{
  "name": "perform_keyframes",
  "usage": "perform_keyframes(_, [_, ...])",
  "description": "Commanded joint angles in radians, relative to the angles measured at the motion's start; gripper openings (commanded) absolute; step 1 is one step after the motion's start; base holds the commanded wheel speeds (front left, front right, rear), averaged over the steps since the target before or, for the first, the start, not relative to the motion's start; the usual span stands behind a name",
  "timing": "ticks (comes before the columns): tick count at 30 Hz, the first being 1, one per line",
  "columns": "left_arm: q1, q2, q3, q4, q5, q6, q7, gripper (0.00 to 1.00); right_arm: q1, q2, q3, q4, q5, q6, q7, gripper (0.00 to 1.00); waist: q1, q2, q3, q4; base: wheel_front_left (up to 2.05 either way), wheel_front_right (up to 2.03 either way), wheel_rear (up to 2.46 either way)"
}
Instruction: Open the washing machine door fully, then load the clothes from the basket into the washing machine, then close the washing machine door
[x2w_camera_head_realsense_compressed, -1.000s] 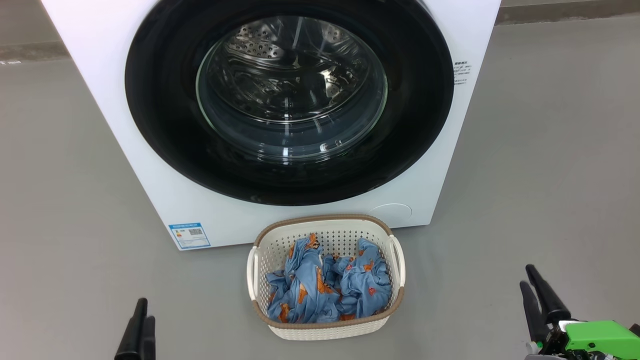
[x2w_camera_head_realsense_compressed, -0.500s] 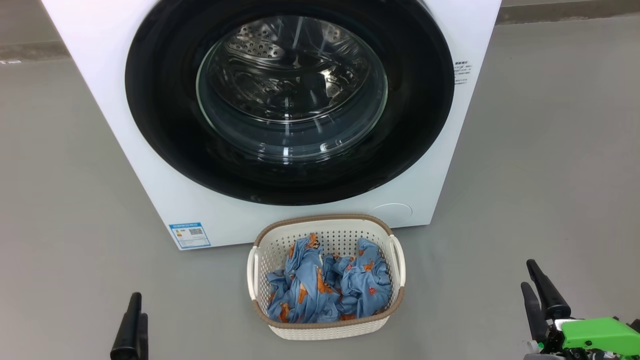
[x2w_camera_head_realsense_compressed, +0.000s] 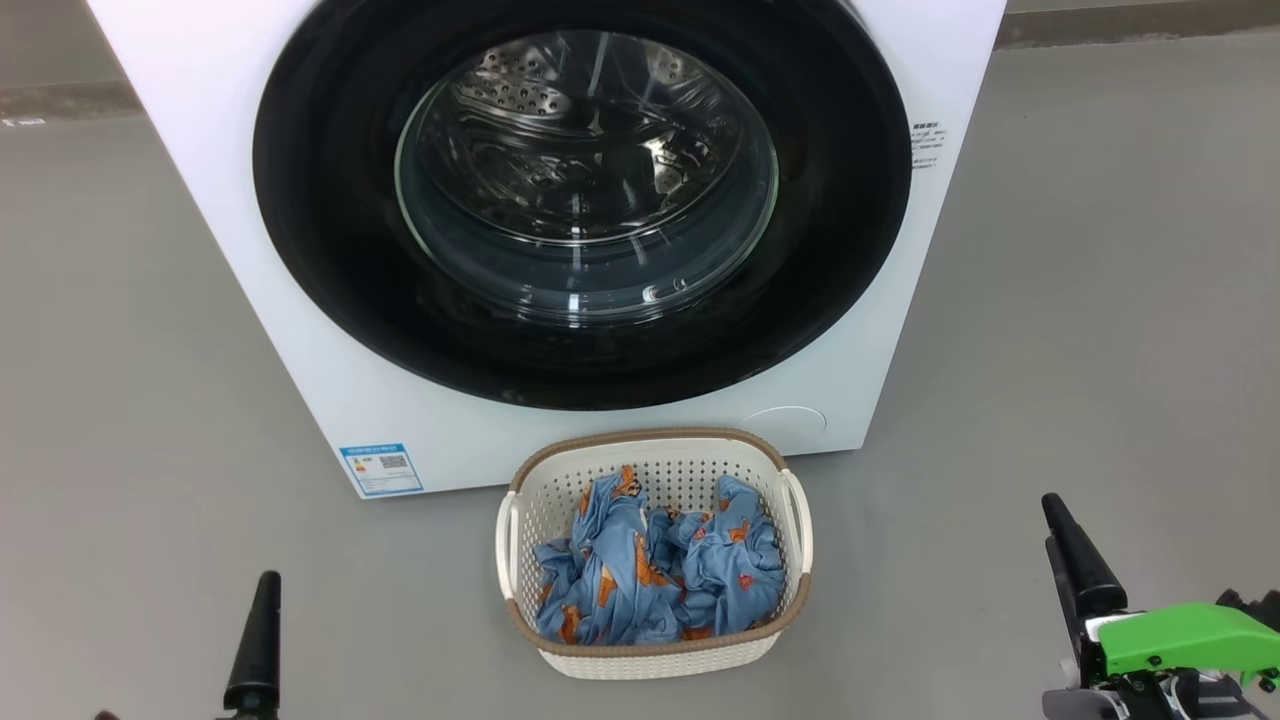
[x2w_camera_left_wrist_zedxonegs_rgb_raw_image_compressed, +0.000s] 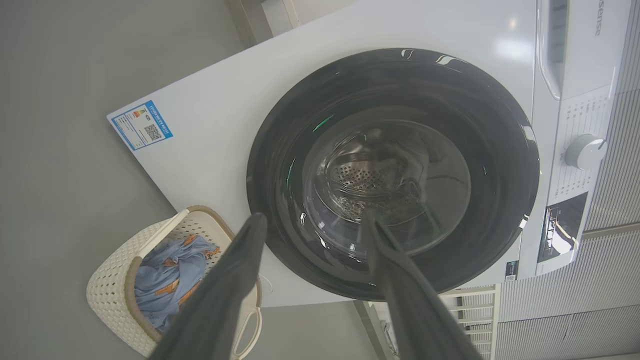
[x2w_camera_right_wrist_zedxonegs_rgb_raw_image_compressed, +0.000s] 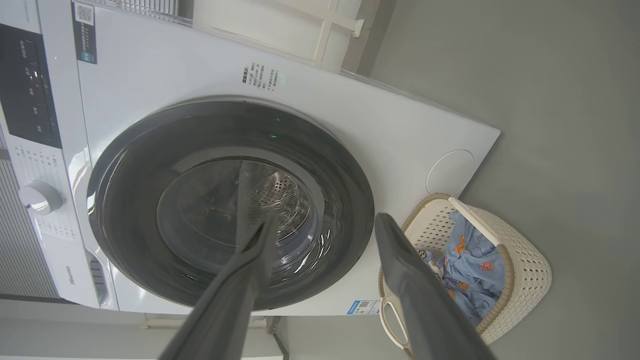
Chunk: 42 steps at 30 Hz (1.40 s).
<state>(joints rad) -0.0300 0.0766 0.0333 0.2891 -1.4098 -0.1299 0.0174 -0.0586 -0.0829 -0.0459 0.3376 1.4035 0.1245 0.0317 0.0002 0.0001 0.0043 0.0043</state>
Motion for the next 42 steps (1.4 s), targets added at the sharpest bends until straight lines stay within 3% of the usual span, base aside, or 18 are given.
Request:
perform_keyframes(1, [-0.044, 0.024, 0.006, -0.034, 0.039, 0.0, -0.009, 1.0, -0.058, -0.024, 0.015, -0.019, -0.038, 0.002, -0.015, 1.0, -0.0001, -0.0001, 0.0, 0.0, 0.0, 0.0, 0.0])
perform_keyframes(25, [-0.066, 0.057, -0.019, -0.008, 0.422, 0.0, -0.08, 1.0, -0.121, -0.081, 0.123, 0.043, -0.358, 0.003, -0.093, 1.0, -0.0001, -0.0001, -0.001, 0.001, 0.0, 0.0, 0.0])
perform_keyframes(42, [-0.077, 0.077, -0.036, -0.004, 0.612, 0.0, -0.127, 1.0, -0.145, -0.109, 0.175, 0.06, -0.528, 0.004, -0.14, 1.0, -0.0001, -0.0001, -0.002, 0.0, 0.0, 0.0, 0.0])
